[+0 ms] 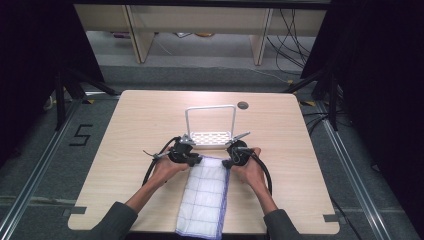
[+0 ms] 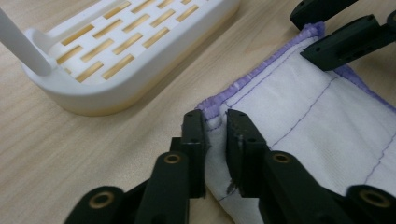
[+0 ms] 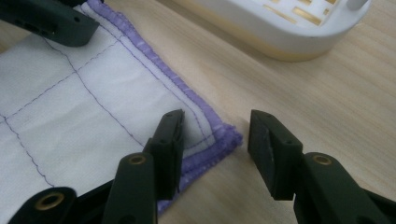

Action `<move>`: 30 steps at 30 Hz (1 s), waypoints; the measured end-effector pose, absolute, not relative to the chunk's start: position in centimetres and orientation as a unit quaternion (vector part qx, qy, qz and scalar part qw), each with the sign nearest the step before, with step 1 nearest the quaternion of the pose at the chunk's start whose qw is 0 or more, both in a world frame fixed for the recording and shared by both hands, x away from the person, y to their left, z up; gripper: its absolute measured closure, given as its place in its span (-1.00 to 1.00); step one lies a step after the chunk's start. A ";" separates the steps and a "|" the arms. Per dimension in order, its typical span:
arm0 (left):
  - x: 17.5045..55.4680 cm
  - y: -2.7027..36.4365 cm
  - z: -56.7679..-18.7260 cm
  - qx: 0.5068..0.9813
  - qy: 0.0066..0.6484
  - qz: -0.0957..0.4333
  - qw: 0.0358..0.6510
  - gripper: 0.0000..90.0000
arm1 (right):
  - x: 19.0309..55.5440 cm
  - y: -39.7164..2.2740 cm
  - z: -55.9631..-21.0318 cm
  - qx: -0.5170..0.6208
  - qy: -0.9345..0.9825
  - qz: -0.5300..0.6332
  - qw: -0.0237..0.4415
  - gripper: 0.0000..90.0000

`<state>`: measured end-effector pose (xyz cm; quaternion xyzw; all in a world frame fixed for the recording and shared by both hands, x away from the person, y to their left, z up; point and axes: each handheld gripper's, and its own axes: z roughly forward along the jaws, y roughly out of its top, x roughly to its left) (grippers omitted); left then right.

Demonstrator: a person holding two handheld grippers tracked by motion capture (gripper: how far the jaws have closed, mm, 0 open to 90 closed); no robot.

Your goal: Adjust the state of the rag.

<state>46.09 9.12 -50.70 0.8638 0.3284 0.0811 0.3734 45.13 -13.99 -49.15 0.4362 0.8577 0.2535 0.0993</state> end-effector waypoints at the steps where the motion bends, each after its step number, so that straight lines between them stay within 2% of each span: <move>1: 46.0 9.1 -50.7 0.864 0.329 0.083 0.373 0.78 | 45.2 -13.9 -49.2 0.435 0.858 0.257 0.092 0.34; 4: 45.9 9.4 -50.5 0.863 0.327 0.088 0.374 0.85 | 45.3 -13.8 -49.1 0.432 0.859 0.257 0.094 0.41; 10: 45.8 9.4 -50.6 0.862 0.328 0.091 0.377 0.87 | 45.3 -13.7 -49.2 0.439 0.854 0.265 0.083 0.36; 13: 45.8 9.4 -50.6 0.865 0.321 0.093 0.375 0.87 | 45.3 -13.7 -49.2 0.436 0.855 0.267 0.084 0.46; 14: 45.7 9.5 -50.7 0.860 0.327 0.091 0.381 0.88 | 45.3 -13.7 -49.2 0.433 0.857 0.268 0.078 0.59; 18: 45.6 9.7 -50.7 0.859 0.326 0.091 0.384 0.89 | 45.3 -13.6 -49.3 0.417 0.861 0.283 0.067 0.83; 19: 45.6 9.7 -50.7 0.859 0.326 0.091 0.384 0.89 | 45.3 -13.7 -49.2 0.412 0.864 0.275 0.087 0.85; 26: 45.2 10.5 -49.6 0.853 0.324 0.090 0.399 0.89 | 44.9 -13.4 -48.2 0.384 0.869 0.295 0.098 0.90; 30: 44.5 10.9 -48.5 0.838 0.325 0.091 0.428 0.89 | 44.5 -13.2 -47.4 0.372 0.869 0.309 0.104 0.90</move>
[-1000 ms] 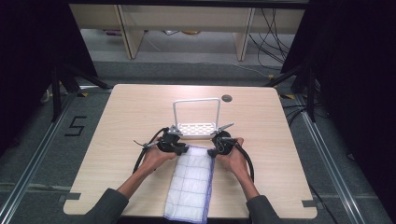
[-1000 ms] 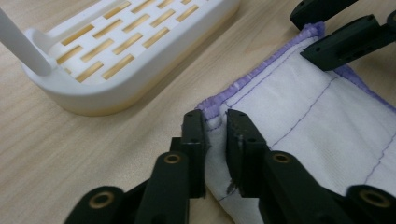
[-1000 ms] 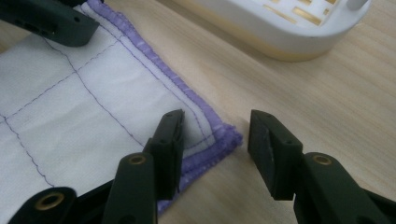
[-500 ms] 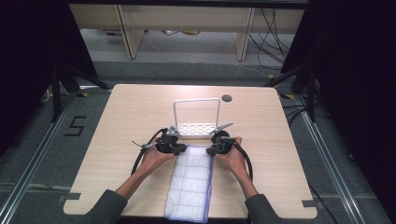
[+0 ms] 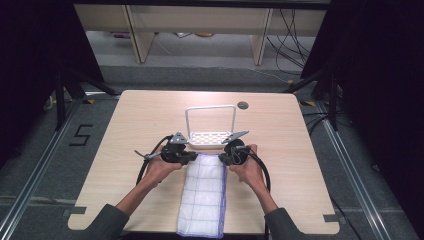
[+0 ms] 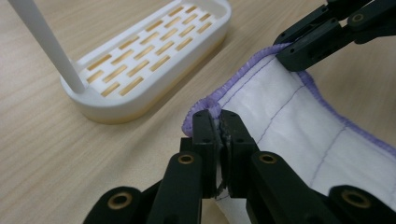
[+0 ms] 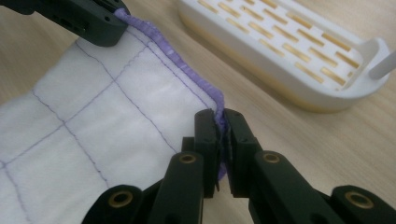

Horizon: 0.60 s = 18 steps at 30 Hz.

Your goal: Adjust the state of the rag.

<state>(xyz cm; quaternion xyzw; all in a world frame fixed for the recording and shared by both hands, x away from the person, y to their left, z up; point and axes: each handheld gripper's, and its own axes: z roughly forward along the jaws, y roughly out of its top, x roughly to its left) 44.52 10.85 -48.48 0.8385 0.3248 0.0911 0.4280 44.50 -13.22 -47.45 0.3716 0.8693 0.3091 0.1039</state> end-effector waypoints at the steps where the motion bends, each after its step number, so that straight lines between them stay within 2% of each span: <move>1: 44.3 11.0 -48.2 0.837 0.324 0.093 0.431 0.89 | 44.2 -13.2 -47.1 0.373 0.868 0.312 0.101 0.90; 9: 43.0 11.5 -46.4 0.829 0.310 0.099 0.456 0.89 | 43.3 -13.1 -45.6 0.352 0.867 0.335 0.106 0.90; 12: 42.9 11.4 -46.2 0.830 0.309 0.102 0.453 0.89 | 43.4 -12.9 -45.5 0.340 0.865 0.347 0.124 0.90; 18: 42.6 11.5 -45.8 0.827 0.306 0.097 0.461 0.89 | 43.2 -13.0 -45.1 0.340 0.865 0.350 0.115 0.90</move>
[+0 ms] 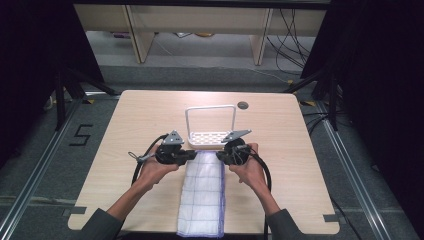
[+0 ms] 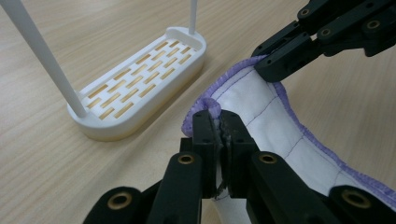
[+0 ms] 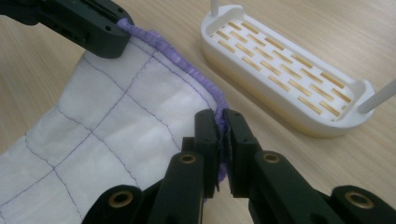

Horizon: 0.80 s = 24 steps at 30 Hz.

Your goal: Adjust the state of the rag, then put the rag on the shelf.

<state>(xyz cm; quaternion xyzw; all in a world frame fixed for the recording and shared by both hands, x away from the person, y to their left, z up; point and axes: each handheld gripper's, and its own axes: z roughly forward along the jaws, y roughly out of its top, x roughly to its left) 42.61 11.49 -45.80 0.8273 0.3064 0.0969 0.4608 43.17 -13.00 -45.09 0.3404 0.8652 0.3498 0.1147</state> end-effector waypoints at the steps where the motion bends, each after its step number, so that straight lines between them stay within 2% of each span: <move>1: 42.5 11.5 -45.6 0.826 0.304 0.097 0.464 0.89 | 43.2 -13.0 -45.2 0.338 0.862 0.357 0.121 0.90; 15: 41.0 11.8 -43.2 0.825 0.287 0.103 0.475 0.89 | 41.3 -13.0 -42.6 0.335 0.858 0.371 0.121 0.91; 24: 38.9 12.2 -40.1 0.826 0.264 0.110 0.486 0.89 | 39.2 -13.6 -39.6 0.313 0.851 0.397 0.138 0.91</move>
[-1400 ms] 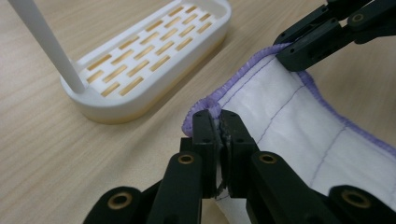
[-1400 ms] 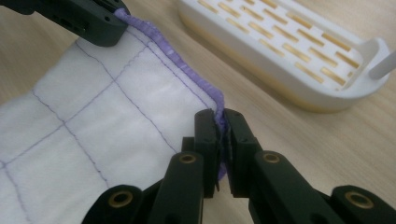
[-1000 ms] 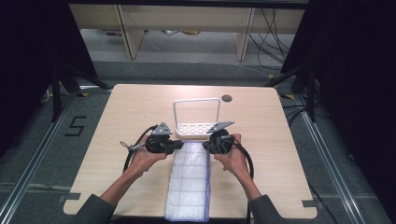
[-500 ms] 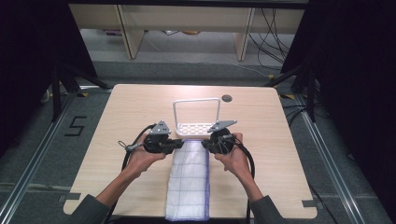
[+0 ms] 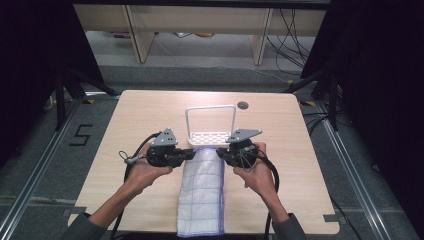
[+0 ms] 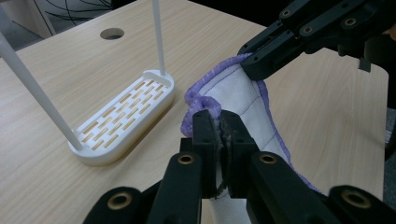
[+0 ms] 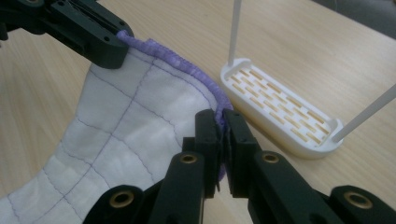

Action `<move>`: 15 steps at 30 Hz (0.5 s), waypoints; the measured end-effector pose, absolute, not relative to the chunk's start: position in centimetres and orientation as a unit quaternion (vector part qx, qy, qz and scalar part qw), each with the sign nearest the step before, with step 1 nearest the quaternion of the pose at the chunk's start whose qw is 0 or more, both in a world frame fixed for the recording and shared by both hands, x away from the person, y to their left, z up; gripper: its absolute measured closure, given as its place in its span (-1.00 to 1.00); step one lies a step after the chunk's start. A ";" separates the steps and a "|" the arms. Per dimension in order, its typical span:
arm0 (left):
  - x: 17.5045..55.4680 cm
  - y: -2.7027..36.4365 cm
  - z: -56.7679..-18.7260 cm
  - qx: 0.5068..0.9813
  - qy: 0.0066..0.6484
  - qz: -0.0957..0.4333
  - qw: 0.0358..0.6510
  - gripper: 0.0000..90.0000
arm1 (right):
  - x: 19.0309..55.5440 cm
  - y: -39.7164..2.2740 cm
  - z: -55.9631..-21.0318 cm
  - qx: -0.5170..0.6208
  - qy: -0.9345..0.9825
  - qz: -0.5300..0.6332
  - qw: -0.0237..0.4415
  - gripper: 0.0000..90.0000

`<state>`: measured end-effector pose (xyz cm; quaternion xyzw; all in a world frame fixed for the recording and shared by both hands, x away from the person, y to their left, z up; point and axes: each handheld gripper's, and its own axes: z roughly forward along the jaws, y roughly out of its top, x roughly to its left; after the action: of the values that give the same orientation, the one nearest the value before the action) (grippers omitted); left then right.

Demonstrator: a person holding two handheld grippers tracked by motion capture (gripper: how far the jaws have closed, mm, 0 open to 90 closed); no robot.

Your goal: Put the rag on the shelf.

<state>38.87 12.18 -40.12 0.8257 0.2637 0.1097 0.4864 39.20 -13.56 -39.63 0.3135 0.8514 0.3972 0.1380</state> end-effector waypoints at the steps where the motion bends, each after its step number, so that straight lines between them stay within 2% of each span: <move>1: 38.8 12.2 -39.9 0.823 0.264 0.112 0.490 0.89 | 38.9 -13.5 -39.4 0.319 0.849 0.400 0.136 0.91; 10: 38.5 12.3 -38.5 0.821 0.258 0.114 0.496 0.89 | 38.8 -14.0 -38.0 0.304 0.843 0.417 0.150 0.91; 15: 38.4 12.2 -36.8 0.819 0.248 0.121 0.503 0.90 | 38.4 -14.6 -35.8 0.298 0.834 0.436 0.162 0.91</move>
<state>38.36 12.17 -36.78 0.8190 0.2479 0.1215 0.5031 38.35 -14.57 -35.79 0.2975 0.8338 0.4358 0.1622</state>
